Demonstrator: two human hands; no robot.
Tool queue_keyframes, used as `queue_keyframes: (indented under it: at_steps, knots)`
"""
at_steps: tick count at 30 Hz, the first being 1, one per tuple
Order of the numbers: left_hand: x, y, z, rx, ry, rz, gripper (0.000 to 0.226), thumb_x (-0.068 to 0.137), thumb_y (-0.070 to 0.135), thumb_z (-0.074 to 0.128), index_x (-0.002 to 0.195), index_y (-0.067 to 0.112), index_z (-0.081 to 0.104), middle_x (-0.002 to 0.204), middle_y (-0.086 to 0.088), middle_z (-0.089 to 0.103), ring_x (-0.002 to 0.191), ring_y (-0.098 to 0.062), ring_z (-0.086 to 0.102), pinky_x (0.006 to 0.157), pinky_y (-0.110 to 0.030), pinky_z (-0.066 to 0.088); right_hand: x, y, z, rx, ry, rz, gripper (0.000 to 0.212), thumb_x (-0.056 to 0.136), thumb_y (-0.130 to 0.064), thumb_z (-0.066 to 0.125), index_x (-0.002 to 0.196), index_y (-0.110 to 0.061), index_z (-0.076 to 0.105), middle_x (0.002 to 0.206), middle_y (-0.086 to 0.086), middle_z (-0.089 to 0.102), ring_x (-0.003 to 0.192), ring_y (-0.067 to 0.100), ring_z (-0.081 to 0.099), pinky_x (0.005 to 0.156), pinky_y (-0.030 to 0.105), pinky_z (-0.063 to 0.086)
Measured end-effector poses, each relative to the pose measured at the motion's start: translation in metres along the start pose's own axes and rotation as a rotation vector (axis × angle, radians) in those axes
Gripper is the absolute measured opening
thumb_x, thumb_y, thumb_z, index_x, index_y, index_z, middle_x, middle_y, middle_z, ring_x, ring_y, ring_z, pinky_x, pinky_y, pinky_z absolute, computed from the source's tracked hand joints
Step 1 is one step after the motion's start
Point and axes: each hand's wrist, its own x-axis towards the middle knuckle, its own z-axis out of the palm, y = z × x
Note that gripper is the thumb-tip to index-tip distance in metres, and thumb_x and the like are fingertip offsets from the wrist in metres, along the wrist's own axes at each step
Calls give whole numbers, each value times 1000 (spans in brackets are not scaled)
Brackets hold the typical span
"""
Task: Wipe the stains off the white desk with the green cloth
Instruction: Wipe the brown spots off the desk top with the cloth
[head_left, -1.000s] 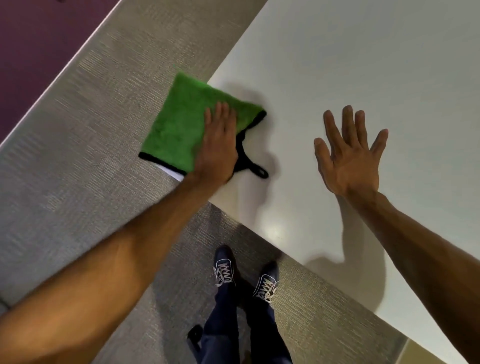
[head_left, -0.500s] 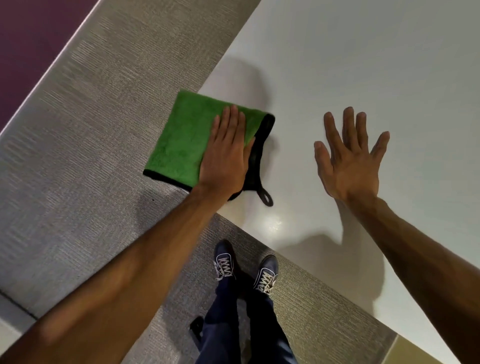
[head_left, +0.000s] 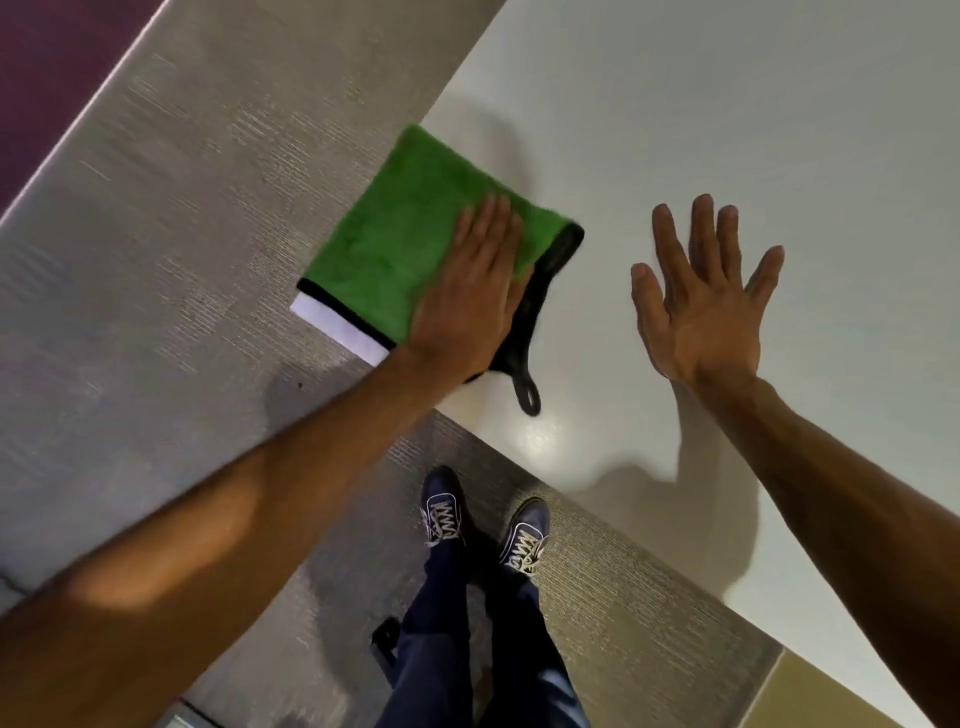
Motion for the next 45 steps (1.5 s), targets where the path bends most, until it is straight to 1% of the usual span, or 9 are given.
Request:
queue_keyframes:
  at_steps: [2,5,11,17,25,29,35,38,45]
  knots:
    - [-41,25,8,8,-14,96,59,104,28,29,150,-8,24,159,-28,23,151,-39,16,125,-49,12,1,2,1,-6,-13,8,67,107,-58,11,168,-33,2,177,0,-5,164,24,-7,126,69,1]
    - [-45,37,11,-58,-29,94,61,99,22,36,150,-9,23,159,-29,22,151,-39,15,125,-49,15,1,4,5,-22,6,4,66,107,-59,11,168,-34,2,177,0,-4,164,24,-6,126,70,3]
    - [88,3,-11,-44,11,-209,59,104,24,26,152,-8,16,161,-29,17,152,-38,11,126,-46,5,3,10,14,-59,74,-43,67,107,-58,12,168,-30,4,177,2,-3,164,26,-2,125,71,5]
    - [144,-50,-14,-35,89,-203,54,106,23,18,152,-8,19,161,-29,17,152,-39,10,126,-46,4,6,12,17,-58,92,-48,67,107,-57,16,168,-30,7,177,1,-1,164,25,0,125,70,3]
    - [81,-80,-18,-88,48,9,53,107,23,27,152,-4,24,162,-23,21,153,-32,15,127,-42,4,5,10,11,4,67,-46,68,106,-58,15,168,-31,7,177,0,-2,164,24,-2,126,68,-2]
    - [56,-80,-23,-181,90,19,50,107,24,33,148,-6,34,157,-22,32,150,-33,25,126,-42,11,3,6,8,22,57,-41,68,106,-59,13,168,-31,7,177,0,-2,164,24,-3,126,68,-3]
    - [5,-57,-21,-195,128,-7,47,106,22,43,140,-9,46,148,-26,46,142,-36,41,121,-51,28,2,6,8,64,59,-45,67,107,-56,19,168,-33,7,177,-2,-3,164,23,-4,125,66,-6]
    - [-29,-37,-14,-200,141,2,46,103,19,47,139,-10,46,146,-27,46,141,-38,41,118,-54,32,1,5,9,79,66,-39,65,107,-56,19,168,-34,8,177,-2,-1,164,23,-3,125,66,-6]
    - [-91,14,10,-98,123,53,59,96,31,41,142,-7,45,150,-24,44,143,-36,38,116,-52,36,2,7,7,62,12,3,65,106,-62,10,167,-39,2,177,-4,-5,164,20,-7,126,68,-3]
